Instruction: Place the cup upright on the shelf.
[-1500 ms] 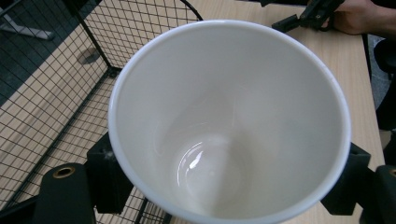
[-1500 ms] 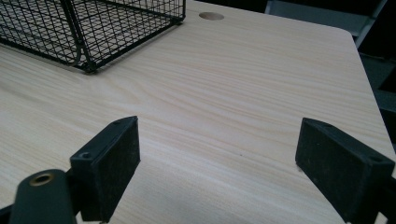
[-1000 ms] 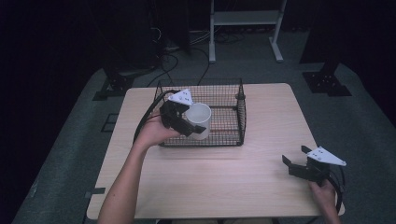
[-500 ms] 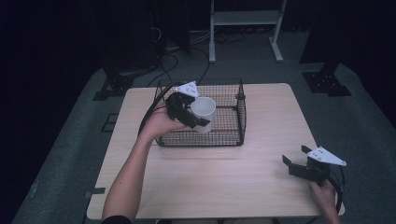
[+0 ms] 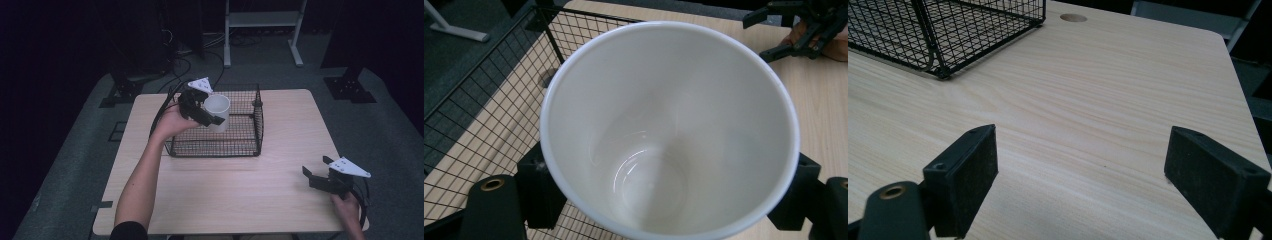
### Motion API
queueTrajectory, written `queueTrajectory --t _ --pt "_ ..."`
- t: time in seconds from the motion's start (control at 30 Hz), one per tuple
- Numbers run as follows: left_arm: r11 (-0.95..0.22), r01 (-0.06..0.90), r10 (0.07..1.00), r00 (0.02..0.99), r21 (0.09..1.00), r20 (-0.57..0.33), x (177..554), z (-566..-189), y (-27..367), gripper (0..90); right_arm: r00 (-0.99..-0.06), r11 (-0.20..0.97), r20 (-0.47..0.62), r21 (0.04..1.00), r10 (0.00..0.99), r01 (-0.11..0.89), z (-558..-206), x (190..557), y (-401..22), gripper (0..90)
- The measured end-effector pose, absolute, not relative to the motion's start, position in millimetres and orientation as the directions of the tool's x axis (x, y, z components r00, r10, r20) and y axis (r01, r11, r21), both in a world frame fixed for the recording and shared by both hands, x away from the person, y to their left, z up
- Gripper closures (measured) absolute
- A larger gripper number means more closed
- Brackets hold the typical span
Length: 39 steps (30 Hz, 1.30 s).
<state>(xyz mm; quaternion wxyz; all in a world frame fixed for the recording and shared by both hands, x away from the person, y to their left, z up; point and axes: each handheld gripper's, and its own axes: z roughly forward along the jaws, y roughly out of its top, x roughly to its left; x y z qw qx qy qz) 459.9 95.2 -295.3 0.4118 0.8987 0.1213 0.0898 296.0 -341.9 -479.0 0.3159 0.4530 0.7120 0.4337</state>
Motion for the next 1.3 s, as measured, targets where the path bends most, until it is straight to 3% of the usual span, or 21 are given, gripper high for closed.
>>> queueTrajectory --t 1.3 --pt "-0.657 0.248 0.370 0.929 0.712 0.018 517.4 -344.5 72.8 21.1 -0.385 0.209 -0.055 0.904 0.921 0.373 -478.9 296.2 -342.2 13.1"
